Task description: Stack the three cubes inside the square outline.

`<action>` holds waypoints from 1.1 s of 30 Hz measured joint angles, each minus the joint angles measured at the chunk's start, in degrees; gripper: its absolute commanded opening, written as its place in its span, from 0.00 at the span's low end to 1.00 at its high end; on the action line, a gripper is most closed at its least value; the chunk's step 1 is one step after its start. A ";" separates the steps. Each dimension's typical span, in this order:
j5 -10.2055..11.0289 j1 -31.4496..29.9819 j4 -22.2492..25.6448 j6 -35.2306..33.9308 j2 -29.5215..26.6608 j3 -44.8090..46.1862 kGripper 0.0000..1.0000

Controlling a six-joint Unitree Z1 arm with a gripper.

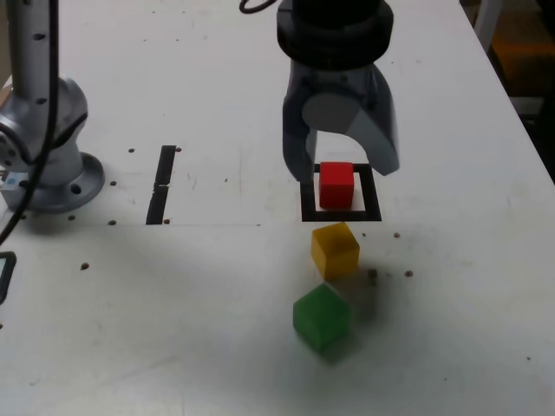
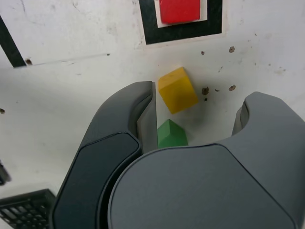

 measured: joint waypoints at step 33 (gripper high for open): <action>-7.03 -0.16 -2.90 -14.23 11.91 1.72 0.72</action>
